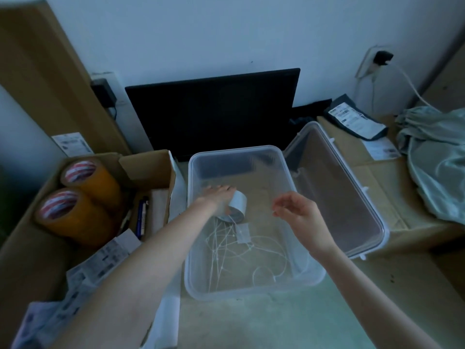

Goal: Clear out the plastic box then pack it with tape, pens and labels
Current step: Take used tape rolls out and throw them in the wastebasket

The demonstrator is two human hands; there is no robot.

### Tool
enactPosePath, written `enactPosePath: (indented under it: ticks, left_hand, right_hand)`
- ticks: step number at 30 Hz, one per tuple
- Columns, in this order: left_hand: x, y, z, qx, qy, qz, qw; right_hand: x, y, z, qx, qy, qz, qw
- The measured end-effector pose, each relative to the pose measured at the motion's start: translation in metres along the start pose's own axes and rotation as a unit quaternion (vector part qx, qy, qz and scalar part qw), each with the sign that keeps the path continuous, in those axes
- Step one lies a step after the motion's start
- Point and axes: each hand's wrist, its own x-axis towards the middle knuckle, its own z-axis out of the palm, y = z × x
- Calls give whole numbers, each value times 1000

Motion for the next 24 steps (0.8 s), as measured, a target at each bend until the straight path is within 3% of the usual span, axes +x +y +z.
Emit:
enactPosePath:
  ticks: [7, 12, 17, 24]
  left_hand:
    - [-1, -8, 4, -26, 39, -10, 999]
    - [-34, -8, -5, -163, 164, 5, 973]
    - [-77, 0, -23, -329, 263, 1, 907]
    - [-147, 23, -31, -592, 206, 22, 779]
  right_hand:
    - [4, 5, -4, 18, -3, 7, 1000]
    - [2, 6, -3, 21, -5, -4, 1000]
    - [0, -3, 0, -6, -29, -31, 999]
    - [-16, -24, 0, 97, -162, -36, 981]
